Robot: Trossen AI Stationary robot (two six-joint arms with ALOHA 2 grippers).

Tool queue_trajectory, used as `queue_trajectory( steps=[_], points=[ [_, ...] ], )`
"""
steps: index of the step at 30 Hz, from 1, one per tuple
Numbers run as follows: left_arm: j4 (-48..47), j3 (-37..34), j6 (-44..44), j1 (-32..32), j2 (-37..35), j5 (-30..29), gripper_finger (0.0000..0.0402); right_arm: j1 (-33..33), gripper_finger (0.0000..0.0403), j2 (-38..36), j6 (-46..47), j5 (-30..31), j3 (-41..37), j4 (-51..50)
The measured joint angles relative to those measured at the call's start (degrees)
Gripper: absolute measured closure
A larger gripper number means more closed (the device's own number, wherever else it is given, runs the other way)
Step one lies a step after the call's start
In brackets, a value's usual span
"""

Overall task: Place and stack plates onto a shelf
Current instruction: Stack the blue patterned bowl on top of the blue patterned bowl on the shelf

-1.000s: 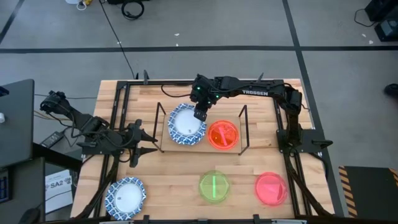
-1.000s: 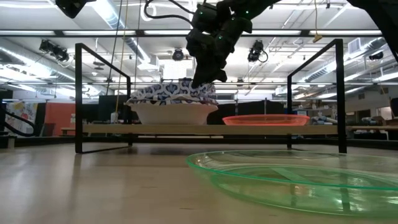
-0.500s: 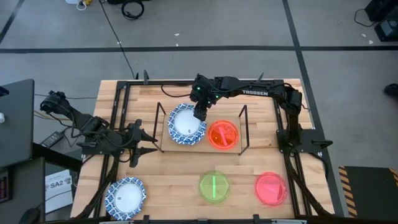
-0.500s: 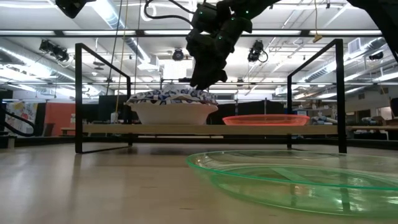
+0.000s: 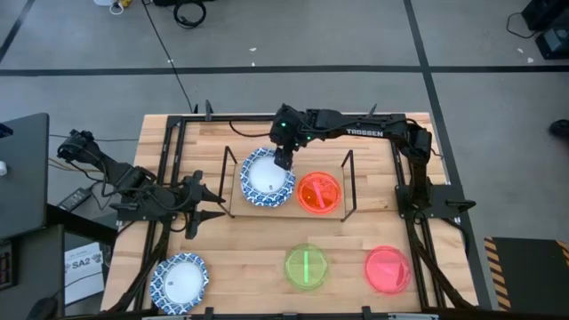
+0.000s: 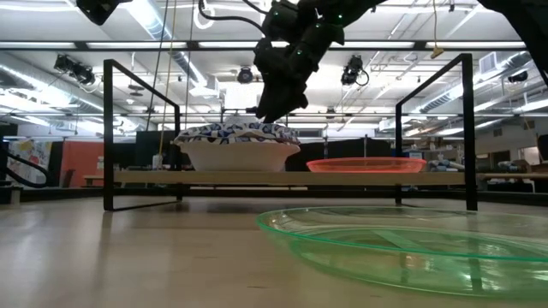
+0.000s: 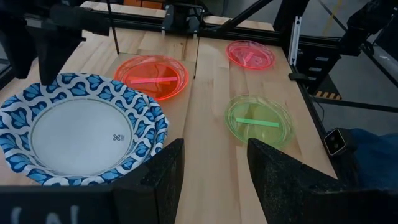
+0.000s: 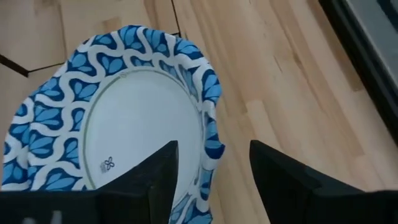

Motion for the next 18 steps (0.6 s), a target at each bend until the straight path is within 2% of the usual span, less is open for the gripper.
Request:
queue_trajectory(
  steps=[7, 15, 18],
  points=[
    [0.0, 0.0, 0.0, 0.0, 0.0, 0.02, 0.0219, -0.52, 0.0206, 0.0, -0.38, 6.74, 0.0, 3.85],
    [0.0, 0.0, -0.07, 0.0, 0.0, 0.01, 0.0219, -0.69, 0.0206, 0.0, -0.38, 7.3, -0.05, 5.13],
    [0.01, 0.0, -0.05, -0.01, 0.0, 0.01, 0.0219, -0.35, 0.0207, -0.09, -0.38, 7.06, -2.5, 7.66]
  ],
)
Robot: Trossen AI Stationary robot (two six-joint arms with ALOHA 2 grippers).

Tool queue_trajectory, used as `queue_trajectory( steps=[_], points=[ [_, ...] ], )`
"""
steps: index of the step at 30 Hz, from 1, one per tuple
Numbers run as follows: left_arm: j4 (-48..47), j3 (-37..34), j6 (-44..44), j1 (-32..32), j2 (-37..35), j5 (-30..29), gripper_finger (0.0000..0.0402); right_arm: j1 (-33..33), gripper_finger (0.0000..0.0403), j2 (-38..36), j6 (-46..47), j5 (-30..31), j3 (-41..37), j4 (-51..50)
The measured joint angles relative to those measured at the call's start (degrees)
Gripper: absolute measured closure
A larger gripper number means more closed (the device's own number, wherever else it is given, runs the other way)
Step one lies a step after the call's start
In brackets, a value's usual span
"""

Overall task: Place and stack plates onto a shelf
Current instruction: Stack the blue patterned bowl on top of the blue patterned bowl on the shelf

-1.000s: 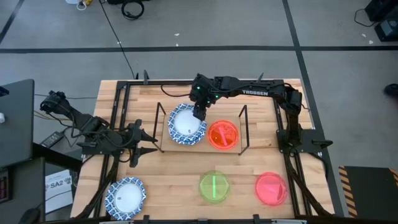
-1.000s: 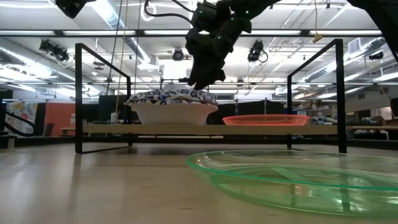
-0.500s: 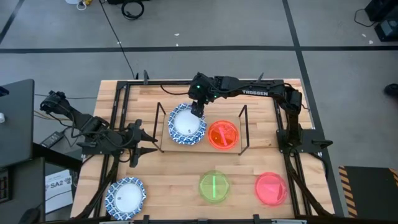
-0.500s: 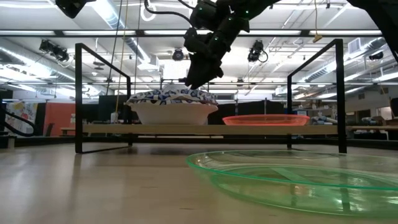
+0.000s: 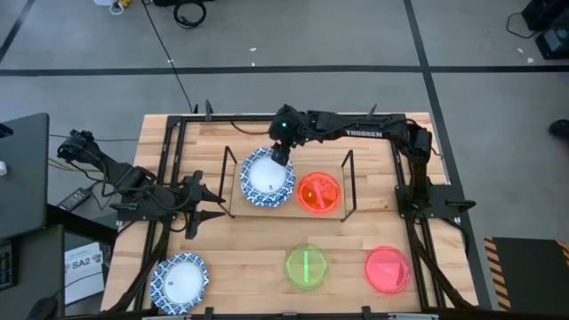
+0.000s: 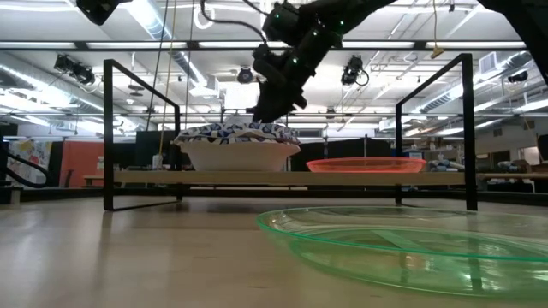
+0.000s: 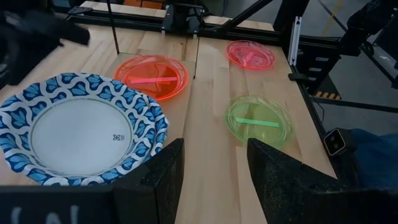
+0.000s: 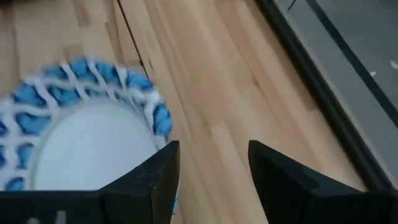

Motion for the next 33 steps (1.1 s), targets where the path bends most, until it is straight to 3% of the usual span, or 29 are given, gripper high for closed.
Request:
queue_trajectory(
  steps=[6, 16, 21, 33],
  points=[
    [0.01, 0.0, 0.01, 0.01, 0.0, -0.01, 0.0219, 0.44, 0.0207, 0.07, -0.02, -0.33, -4.42, 0.84],
    [0.01, 0.0, 0.01, 0.01, 0.0, 0.0, 0.0219, 0.39, 0.0207, -0.04, -3.0, -0.33, -4.52, 3.15],
    [-0.01, 0.0, -0.83, 0.01, 0.02, 0.28, 0.0219, 0.39, 0.0207, -0.11, -3.02, -0.33, -2.19, 1.35],
    [-0.07, 0.0, -10.59, -0.01, 0.02, 8.24, 0.0219, 2.0, 0.0207, -0.57, -7.1, -0.35, 6.84, -8.73]
  ],
)
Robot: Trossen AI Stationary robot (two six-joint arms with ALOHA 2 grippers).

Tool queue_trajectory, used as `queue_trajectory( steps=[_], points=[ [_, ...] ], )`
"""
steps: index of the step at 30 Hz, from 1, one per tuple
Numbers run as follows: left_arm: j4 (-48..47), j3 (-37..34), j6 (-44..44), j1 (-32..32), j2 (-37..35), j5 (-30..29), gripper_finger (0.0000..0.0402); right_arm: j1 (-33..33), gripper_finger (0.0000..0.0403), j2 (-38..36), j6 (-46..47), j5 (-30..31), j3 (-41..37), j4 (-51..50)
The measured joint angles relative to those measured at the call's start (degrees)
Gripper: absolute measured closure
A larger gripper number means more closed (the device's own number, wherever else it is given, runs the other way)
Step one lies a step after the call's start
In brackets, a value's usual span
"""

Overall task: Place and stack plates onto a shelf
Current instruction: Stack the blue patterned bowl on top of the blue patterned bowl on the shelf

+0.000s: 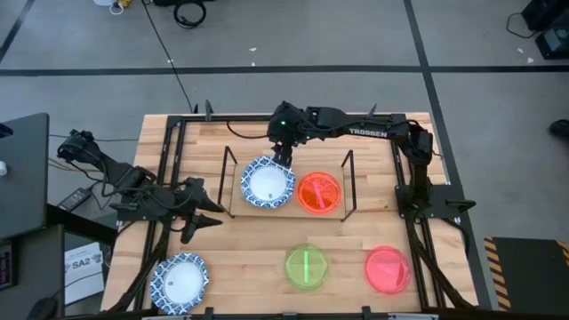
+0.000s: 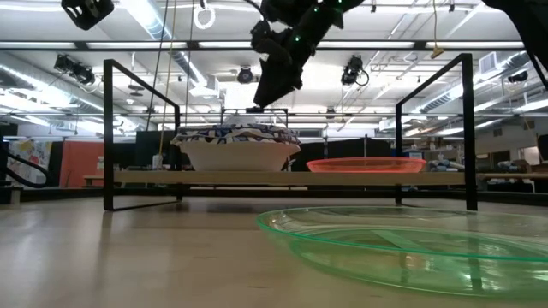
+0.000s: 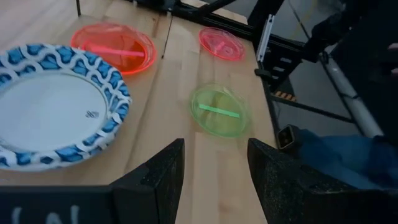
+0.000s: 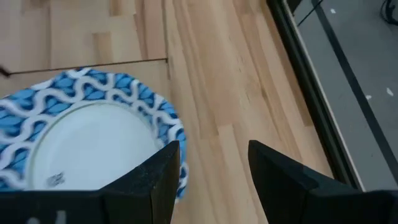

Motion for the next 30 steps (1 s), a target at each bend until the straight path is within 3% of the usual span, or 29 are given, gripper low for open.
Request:
queue_trajectory(
  steps=[18, 30],
  points=[
    [-2.27, 0.0, -0.59, 0.01, 0.0, 0.89, 0.0219, 13.67, 0.0207, -0.4, 0.0, 0.0, 5.65, -10.34],
    [-4.8, 0.02, -1.11, -0.02, 0.0, 15.2, 0.0219, 24.06, 0.0207, -1.03, 2.65, 0.0, 5.61, -10.71]
  ],
)
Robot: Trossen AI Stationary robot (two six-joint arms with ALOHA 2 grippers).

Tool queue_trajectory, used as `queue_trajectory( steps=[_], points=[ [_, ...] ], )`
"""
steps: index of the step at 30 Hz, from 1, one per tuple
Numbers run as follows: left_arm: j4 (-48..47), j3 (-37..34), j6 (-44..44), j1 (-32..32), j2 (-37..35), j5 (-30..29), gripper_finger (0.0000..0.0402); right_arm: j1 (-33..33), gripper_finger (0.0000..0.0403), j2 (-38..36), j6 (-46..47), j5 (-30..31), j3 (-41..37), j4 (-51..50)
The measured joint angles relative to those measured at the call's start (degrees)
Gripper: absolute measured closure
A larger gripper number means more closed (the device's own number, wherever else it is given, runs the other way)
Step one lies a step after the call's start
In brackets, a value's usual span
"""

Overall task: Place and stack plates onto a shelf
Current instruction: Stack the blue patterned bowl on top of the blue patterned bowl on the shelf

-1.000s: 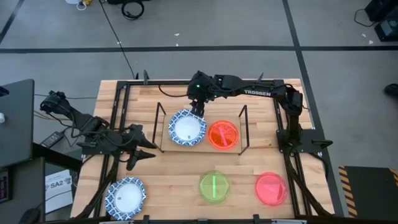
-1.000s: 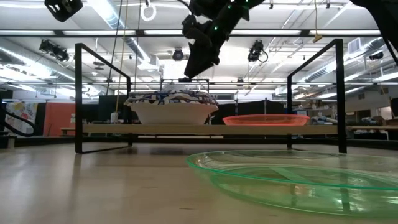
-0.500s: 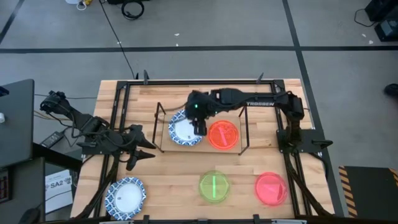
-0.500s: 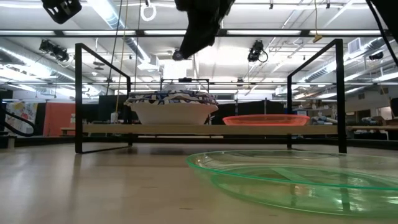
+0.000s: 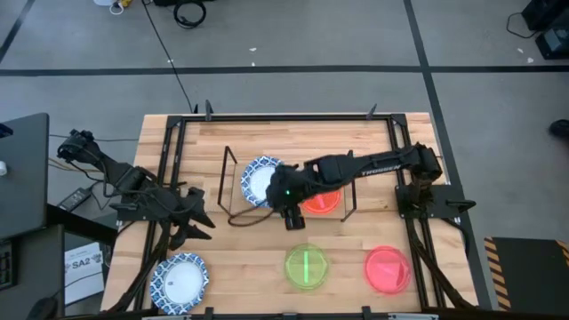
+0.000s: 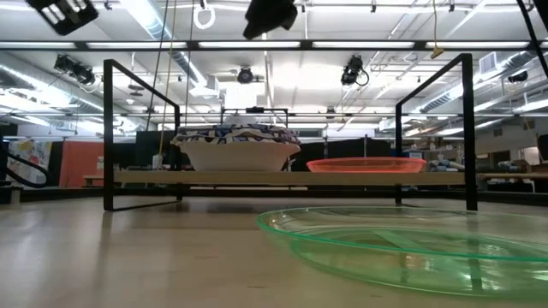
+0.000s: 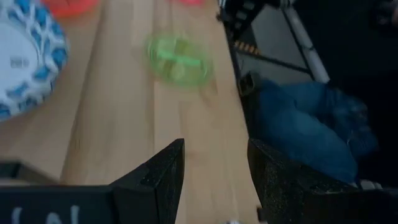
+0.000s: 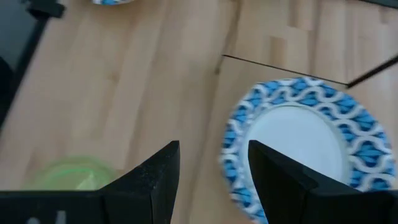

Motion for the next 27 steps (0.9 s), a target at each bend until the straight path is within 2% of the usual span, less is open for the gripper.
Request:
queue_trajectory(
  steps=[4, 12, 27],
  points=[
    [-5.36, 0.0, -2.72, -1.0, 0.04, 1.5, 0.0219, 3.01, 0.0207, 0.0, 2.07, 0.0, -0.01, -0.03],
    [-14.31, 0.02, -5.19, -7.4, 3.77, 1.7, 0.0219, 7.05, 0.0207, 0.02, 6.07, 0.0, -0.05, -0.01],
    [-19.42, 0.02, -5.08, -14.79, 17.01, 1.68, 0.0219, 7.78, 0.0207, 0.07, 9.15, 0.02, -0.05, 0.03]
  ],
)
